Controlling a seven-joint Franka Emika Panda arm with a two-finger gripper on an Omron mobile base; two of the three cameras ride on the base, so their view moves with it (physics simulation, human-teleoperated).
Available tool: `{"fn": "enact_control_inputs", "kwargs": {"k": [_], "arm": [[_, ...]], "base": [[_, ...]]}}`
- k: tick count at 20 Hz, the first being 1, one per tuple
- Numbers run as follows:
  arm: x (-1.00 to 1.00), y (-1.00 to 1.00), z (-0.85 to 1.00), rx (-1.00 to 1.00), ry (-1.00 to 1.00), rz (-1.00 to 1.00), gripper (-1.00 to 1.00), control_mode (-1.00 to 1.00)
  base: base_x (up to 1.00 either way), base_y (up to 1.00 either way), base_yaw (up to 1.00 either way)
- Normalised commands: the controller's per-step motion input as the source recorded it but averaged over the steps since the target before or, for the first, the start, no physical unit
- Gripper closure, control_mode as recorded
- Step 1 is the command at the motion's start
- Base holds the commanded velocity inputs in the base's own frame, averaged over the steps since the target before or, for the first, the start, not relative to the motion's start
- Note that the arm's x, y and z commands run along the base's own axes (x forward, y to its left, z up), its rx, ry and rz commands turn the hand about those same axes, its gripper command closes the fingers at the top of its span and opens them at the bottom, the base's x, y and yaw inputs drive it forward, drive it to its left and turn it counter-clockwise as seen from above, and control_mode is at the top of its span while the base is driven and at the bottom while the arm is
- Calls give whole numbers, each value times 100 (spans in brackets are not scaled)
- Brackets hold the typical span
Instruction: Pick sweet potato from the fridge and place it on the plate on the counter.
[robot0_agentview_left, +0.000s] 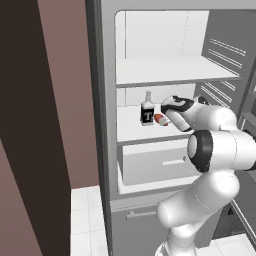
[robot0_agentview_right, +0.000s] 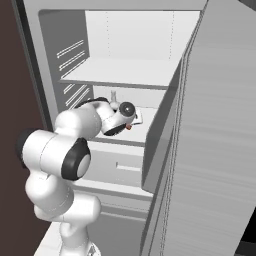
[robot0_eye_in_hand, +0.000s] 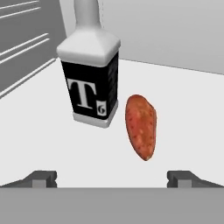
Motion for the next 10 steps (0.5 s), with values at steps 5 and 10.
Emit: {"fn": "enact_control_inputs", "kwargs": {"k": [5, 10], "arm": [[0, 0, -10, 0, 0, 0, -100, -100], [0, 0, -10, 0, 0, 0, -100, -100]], "base": [[0, 0, 0], [0, 0, 0]]}}
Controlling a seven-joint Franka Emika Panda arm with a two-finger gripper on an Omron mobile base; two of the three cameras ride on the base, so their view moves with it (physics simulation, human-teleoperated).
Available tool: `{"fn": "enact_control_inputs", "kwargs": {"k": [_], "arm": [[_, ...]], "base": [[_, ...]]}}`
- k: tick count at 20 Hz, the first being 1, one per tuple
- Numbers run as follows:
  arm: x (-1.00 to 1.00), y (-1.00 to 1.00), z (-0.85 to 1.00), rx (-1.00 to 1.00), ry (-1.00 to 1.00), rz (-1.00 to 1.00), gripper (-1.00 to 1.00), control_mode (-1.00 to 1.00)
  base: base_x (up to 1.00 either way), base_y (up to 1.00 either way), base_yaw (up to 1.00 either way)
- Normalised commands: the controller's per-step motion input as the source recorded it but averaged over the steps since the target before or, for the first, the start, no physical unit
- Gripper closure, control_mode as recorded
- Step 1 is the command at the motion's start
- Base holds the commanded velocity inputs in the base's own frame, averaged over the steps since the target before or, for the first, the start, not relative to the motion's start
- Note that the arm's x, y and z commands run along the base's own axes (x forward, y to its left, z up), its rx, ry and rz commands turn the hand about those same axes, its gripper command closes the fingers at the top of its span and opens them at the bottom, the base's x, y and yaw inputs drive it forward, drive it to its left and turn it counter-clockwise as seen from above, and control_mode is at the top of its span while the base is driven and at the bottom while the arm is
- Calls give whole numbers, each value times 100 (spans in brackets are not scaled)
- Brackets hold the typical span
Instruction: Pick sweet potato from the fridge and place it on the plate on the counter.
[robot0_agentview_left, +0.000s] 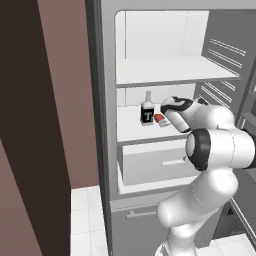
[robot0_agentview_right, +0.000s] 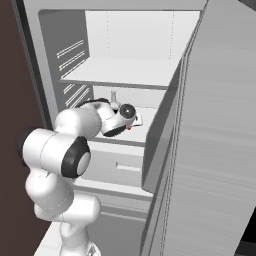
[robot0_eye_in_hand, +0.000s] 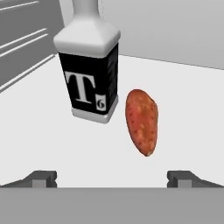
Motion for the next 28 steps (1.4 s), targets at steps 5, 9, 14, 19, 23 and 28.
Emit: {"fn": "enact_control_inputs", "kwargs": {"k": [5, 9, 14, 19, 23, 28], "arm": [[2, 0, -8, 0, 0, 0, -100, -100], [0, 0, -1, 0, 0, 0, -100, -100], [5, 0, 0, 0, 0, 0, -100, -100], [26, -8, 0, 0, 0, 0, -100, -100], [34, -15, 0, 0, 0, 0, -100, -100], [17, -7, 0, 0, 0, 0, -100, -100]], "base": [[0, 0, 0], [0, 0, 0], [0, 0, 0], [0, 0, 0], [0, 0, 0], [0, 0, 0]]}}
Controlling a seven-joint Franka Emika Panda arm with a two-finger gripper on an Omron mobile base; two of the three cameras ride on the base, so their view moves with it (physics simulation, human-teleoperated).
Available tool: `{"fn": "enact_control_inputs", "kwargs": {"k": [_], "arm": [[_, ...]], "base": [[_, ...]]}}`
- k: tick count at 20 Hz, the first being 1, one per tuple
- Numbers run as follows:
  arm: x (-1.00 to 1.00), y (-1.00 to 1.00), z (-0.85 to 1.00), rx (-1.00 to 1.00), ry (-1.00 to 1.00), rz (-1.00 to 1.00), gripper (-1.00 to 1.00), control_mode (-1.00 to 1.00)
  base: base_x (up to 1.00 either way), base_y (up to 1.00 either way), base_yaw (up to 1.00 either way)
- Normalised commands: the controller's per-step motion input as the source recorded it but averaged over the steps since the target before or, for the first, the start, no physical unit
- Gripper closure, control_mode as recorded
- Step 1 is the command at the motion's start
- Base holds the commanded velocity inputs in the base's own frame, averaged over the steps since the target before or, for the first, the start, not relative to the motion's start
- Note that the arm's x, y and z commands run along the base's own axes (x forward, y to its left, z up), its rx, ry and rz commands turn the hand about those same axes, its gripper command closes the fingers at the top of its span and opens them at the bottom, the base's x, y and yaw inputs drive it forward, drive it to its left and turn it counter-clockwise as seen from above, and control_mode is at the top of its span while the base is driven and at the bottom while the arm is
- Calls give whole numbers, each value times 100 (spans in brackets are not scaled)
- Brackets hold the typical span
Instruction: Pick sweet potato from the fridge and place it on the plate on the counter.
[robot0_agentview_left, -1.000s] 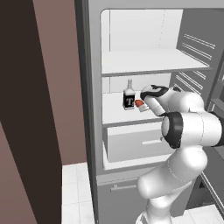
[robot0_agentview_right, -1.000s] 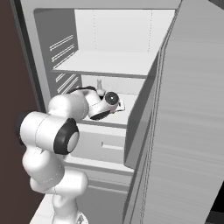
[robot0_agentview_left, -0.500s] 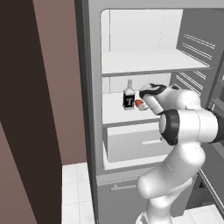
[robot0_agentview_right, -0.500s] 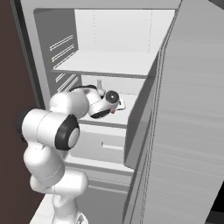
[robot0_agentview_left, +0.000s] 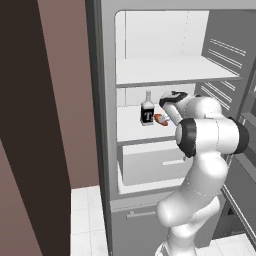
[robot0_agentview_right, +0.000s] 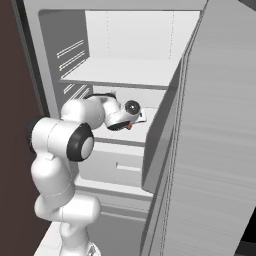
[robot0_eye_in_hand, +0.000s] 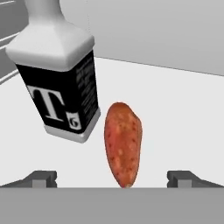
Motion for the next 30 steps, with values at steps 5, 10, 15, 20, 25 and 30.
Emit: {"fn": "enact_control_inputs", "kwargs": {"k": [5, 10, 15, 20, 25, 30], "arm": [[15, 0, 0, 0, 0, 0, -100, -100], [21, 0, 0, 0, 0, 0, -100, -100], [20, 0, -9, 0, 0, 0, -100, -100], [9, 0, -9, 0, 0, 0, -100, -100], [4, 0, -13, 0, 2, 0, -100, -100], [3, 1, -11, 0, 3, 0, -100, -100]], "base": [[0, 0, 0], [0, 0, 0], [0, 0, 0], [0, 0, 0], [0, 0, 0], [0, 0, 0]]}}
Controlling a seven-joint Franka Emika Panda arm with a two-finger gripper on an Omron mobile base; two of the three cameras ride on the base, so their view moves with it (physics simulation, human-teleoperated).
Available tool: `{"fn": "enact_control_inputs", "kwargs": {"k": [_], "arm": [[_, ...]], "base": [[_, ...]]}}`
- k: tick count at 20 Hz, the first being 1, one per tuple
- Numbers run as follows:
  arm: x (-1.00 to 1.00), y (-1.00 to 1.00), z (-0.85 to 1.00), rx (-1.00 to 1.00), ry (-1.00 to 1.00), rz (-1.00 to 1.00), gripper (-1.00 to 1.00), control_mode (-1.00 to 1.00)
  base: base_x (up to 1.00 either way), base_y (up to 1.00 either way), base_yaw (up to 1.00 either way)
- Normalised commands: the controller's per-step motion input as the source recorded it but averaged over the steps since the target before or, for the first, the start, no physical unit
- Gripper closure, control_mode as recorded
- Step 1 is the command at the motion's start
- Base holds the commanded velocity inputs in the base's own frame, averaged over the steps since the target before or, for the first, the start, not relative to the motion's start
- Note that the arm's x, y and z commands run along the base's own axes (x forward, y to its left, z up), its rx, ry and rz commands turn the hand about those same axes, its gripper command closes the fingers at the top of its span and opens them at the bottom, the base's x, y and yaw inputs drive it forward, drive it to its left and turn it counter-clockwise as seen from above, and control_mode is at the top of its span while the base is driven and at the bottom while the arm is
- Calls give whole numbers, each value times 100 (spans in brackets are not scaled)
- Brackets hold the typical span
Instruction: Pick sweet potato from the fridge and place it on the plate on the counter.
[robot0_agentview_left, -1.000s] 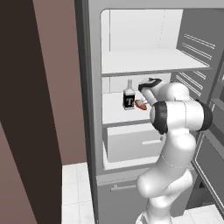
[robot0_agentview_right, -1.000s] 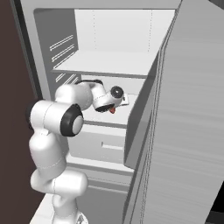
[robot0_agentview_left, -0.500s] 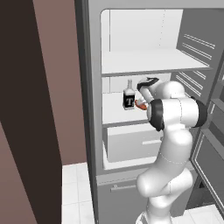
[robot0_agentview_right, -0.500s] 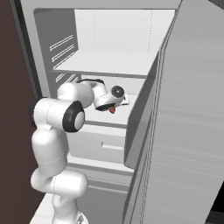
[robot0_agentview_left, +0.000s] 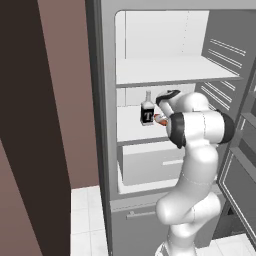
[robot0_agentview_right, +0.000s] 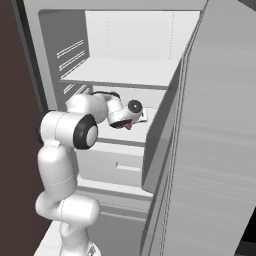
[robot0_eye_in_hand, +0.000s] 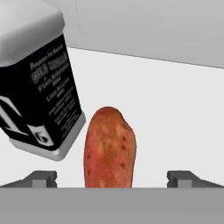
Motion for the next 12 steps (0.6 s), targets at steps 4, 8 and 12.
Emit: {"fn": "enact_control_inputs", "kwargs": {"k": [4, 8, 12], "arm": [[9, 6, -11, 0, 3, 0, -100, -100], [12, 6, -11, 0, 3, 0, -100, -100], [11, 6, -9, 0, 3, 0, -100, -100]], "base": [[0, 0, 0], [0, 0, 0], [0, 0, 0]]}}
